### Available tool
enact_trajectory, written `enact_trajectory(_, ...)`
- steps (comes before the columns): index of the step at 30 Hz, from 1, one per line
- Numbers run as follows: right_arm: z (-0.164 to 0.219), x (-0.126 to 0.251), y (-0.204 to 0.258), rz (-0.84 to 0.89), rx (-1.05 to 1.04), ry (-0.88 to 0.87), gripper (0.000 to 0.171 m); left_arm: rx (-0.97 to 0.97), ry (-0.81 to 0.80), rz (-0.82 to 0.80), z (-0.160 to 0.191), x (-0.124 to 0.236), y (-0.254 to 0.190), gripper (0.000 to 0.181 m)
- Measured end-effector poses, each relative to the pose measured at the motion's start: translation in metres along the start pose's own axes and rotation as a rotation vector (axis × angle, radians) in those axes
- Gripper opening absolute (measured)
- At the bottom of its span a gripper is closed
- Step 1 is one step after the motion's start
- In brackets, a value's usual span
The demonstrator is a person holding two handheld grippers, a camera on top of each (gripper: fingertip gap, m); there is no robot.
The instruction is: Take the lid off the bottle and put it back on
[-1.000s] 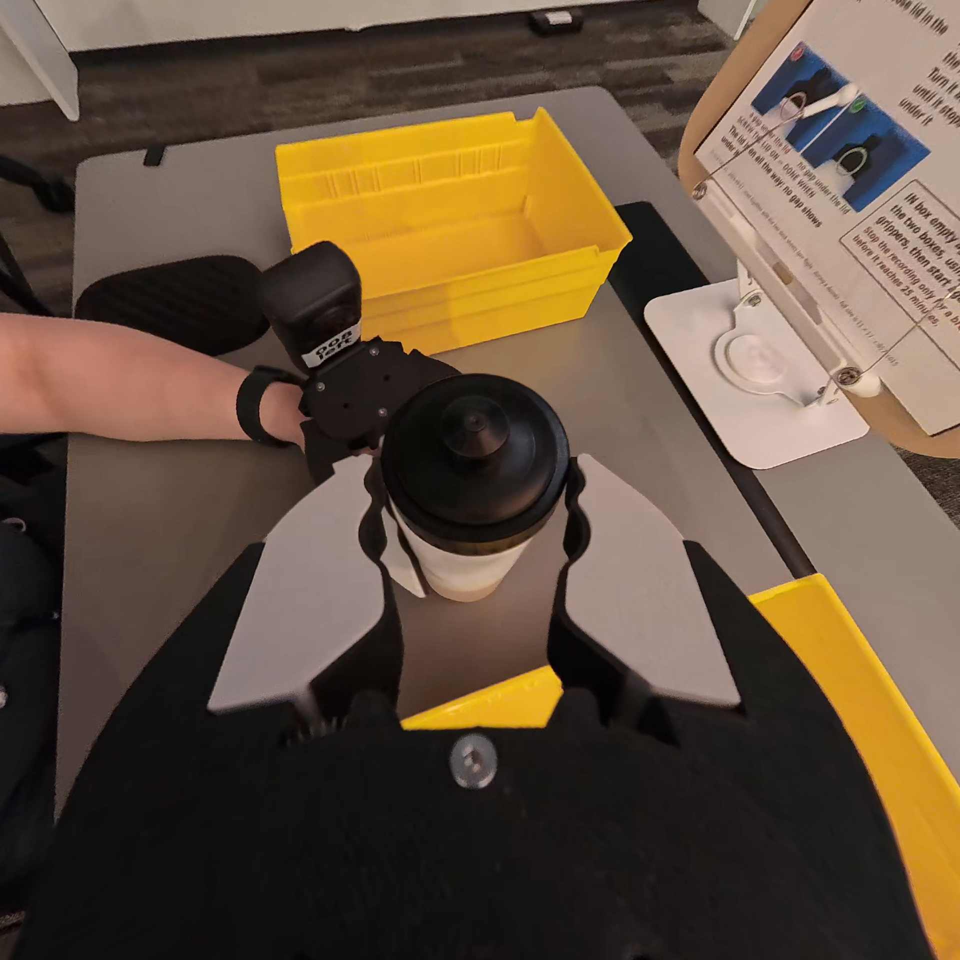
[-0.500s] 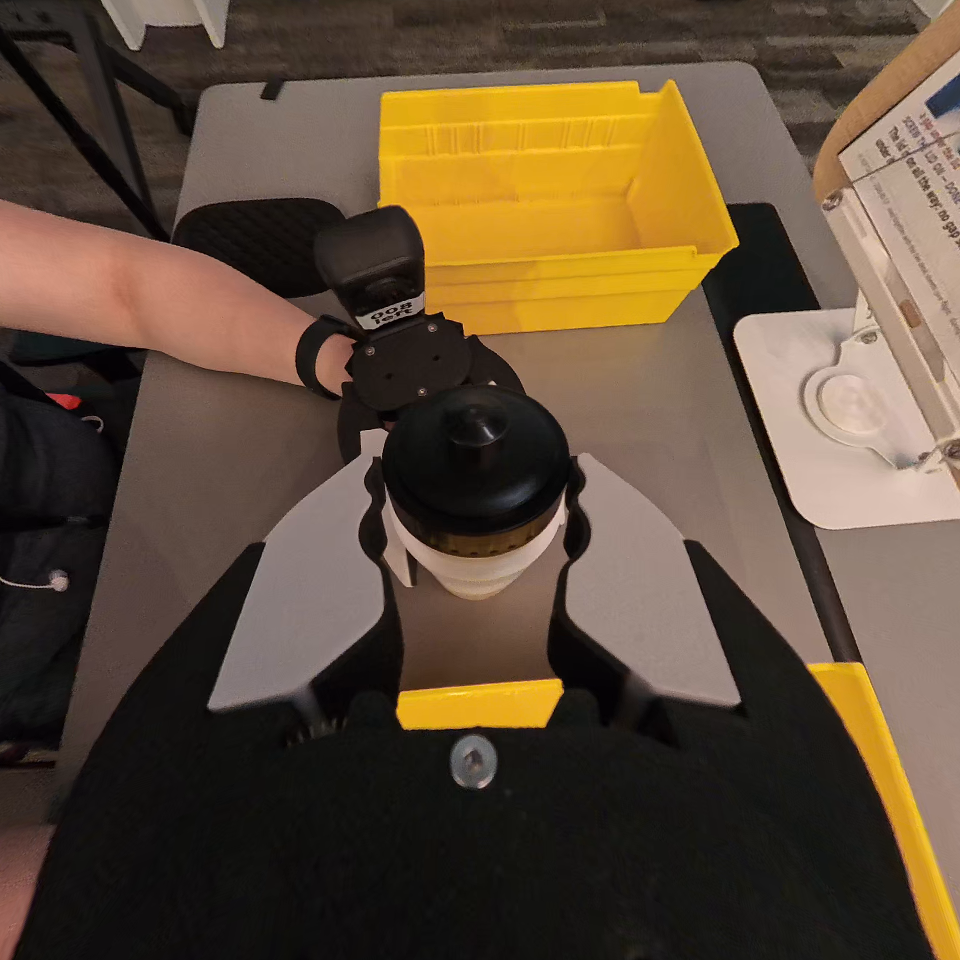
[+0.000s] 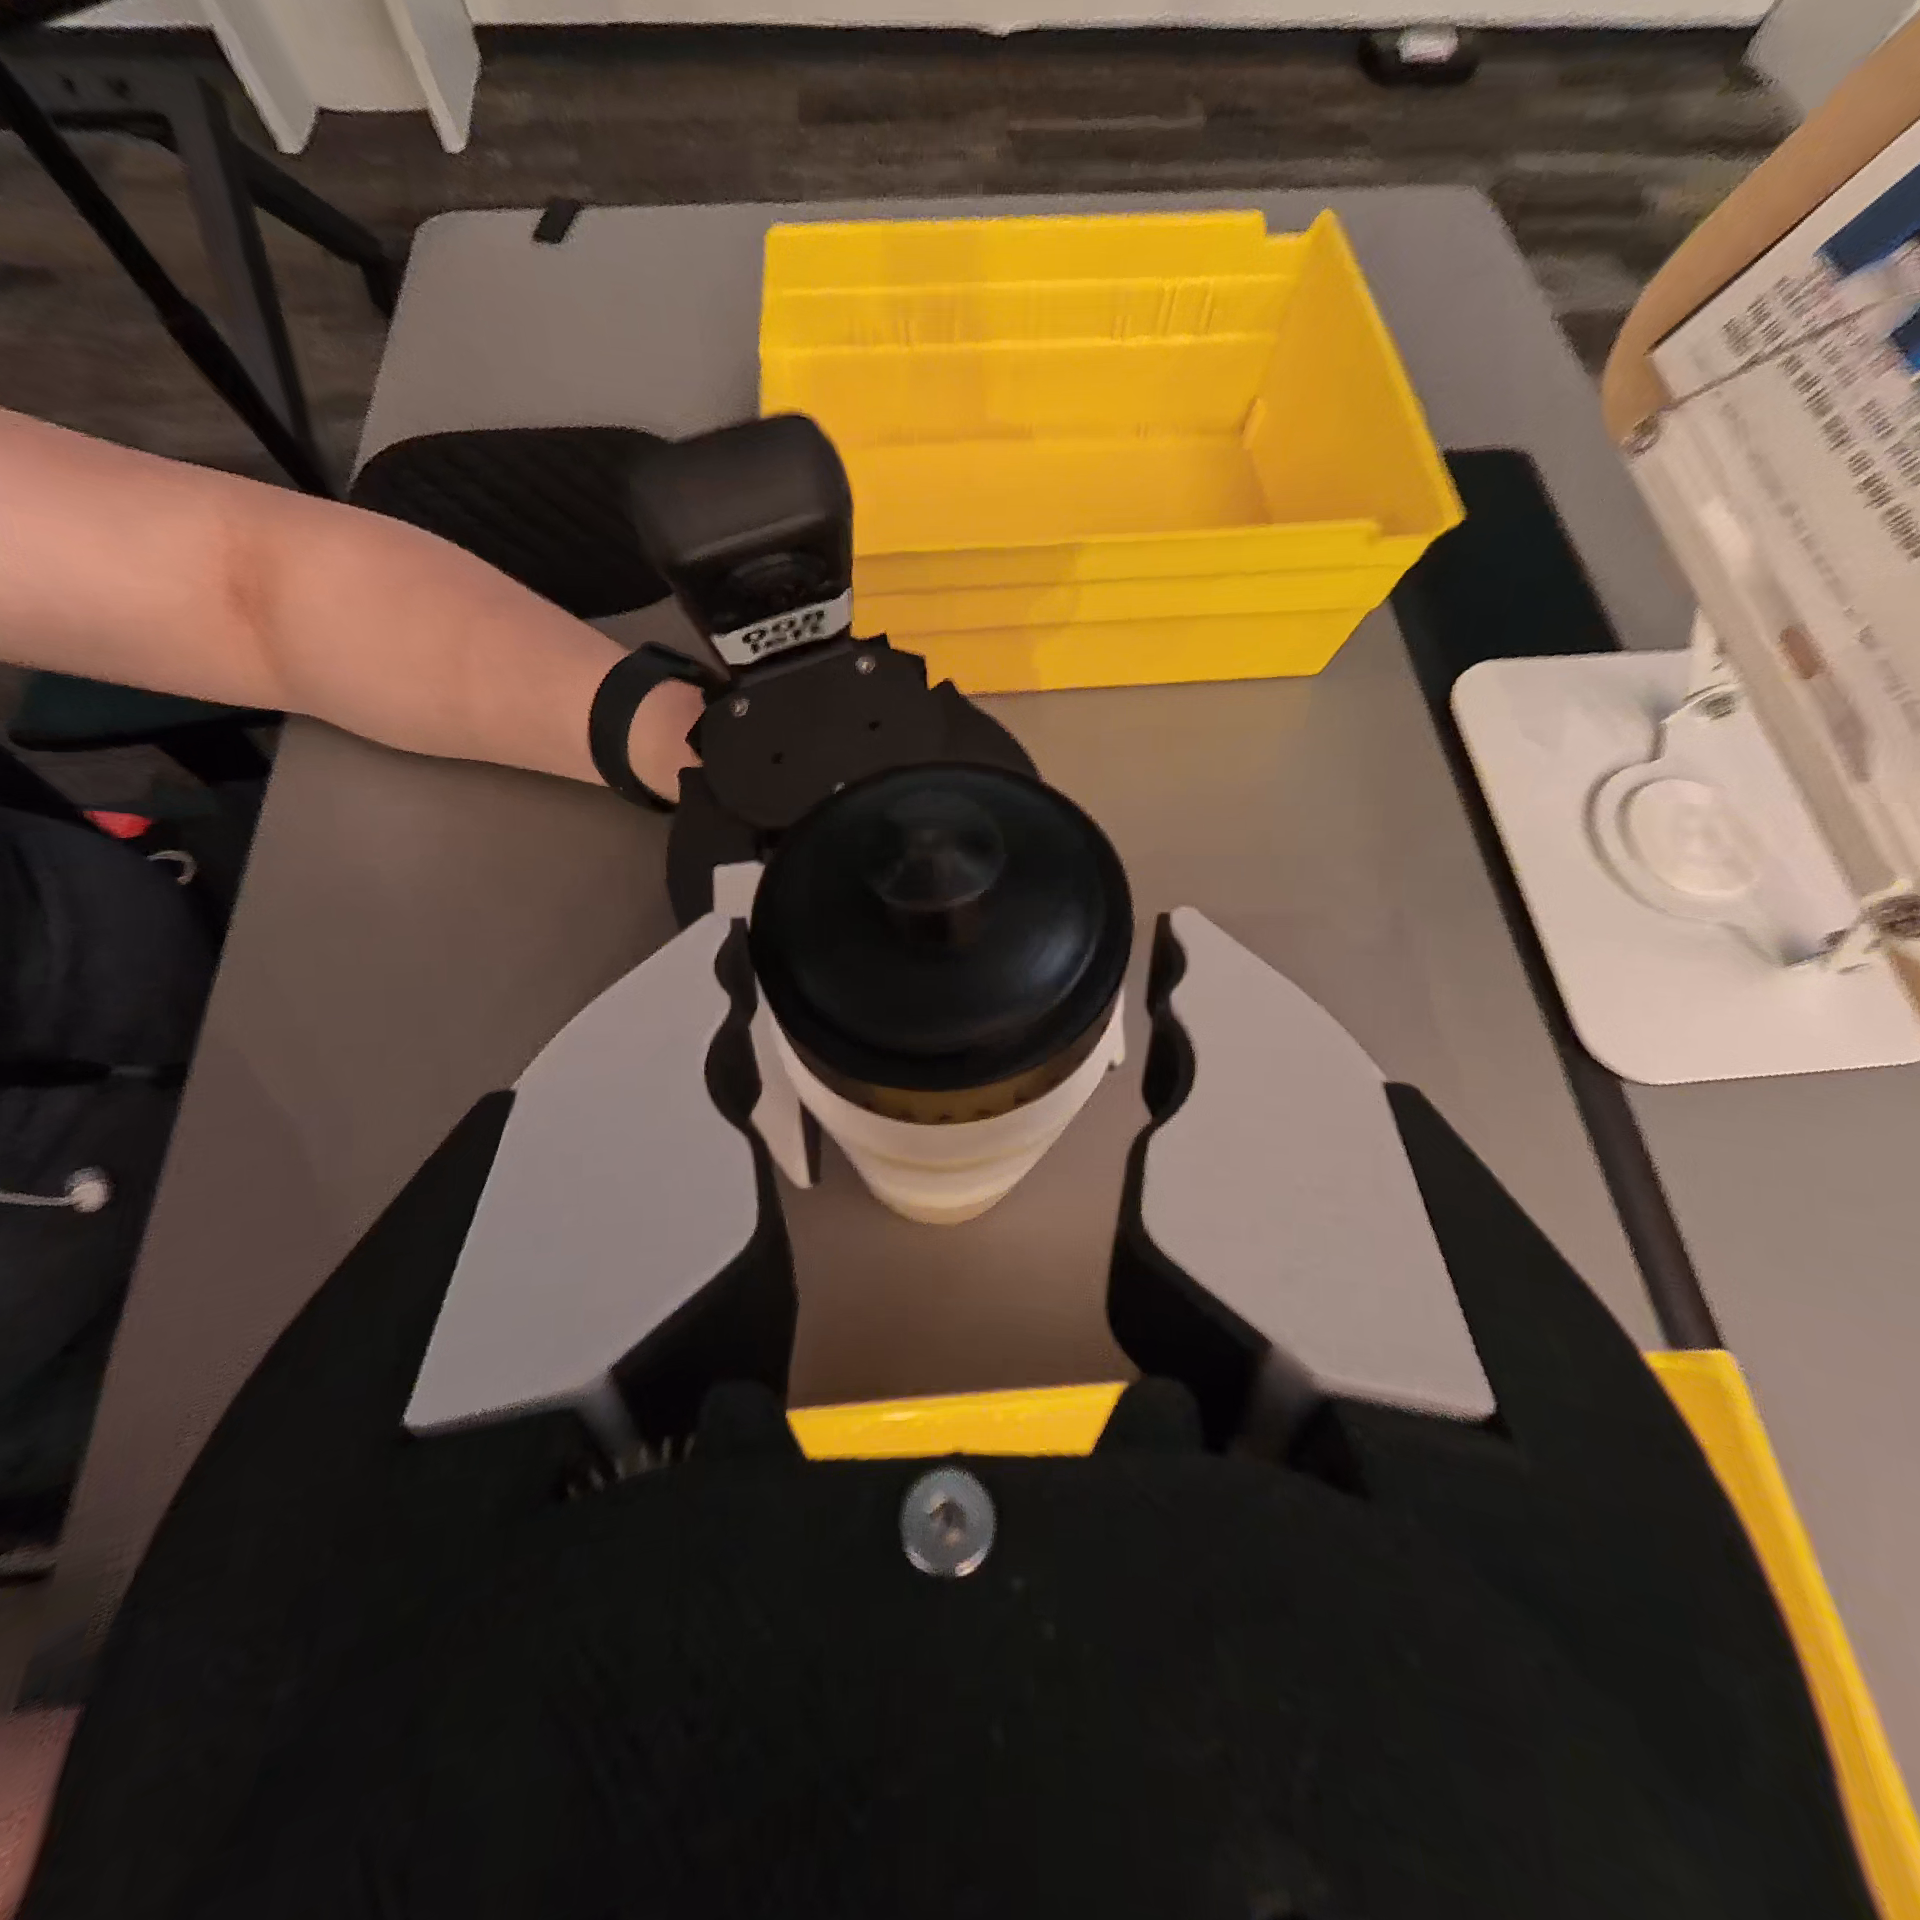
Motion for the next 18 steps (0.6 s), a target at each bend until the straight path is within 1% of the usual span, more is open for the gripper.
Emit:
enact_trajectory(3,-0.010,0.001,0.004,0.056,-0.022,-0.033,0.076,0.002,0.003,-0.006,0.000,0.000,0.001,0.087)
enact_trajectory(8,-0.010,-0.006,0.008,0.162,-0.108,0.062,0.076,0.005,0.010,-0.014,0.000,0.000,0.001,0.087)
enact_trajectory(9,-0.011,-0.007,0.007,0.175,-0.131,0.063,0.072,0.007,0.011,-0.016,0.000,0.000,0.001,0.087)
enact_trajectory(11,-0.011,-0.008,0.007,0.185,-0.164,0.063,0.071,0.008,0.012,-0.011,0.000,0.000,0.001,0.087)
enact_trajectory(15,-0.009,-0.006,0.010,0.132,-0.120,0.069,0.071,0.006,0.015,0.045,-0.001,0.001,-0.002,0.086)
enact_trajectory(18,-0.006,-0.002,0.014,-0.002,-0.049,0.046,0.071,0.017,-0.004,0.166,-0.003,0.001,-0.011,0.086)
Point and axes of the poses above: each gripper's, where its closed fingertips meet, x back along the fingers, z out of its underside, y = z × x across the jaws, the point moved 7 cm from there along x, back along the fingers, and after that the axes turned 6 degrees about -x, right-handed, at the moved point
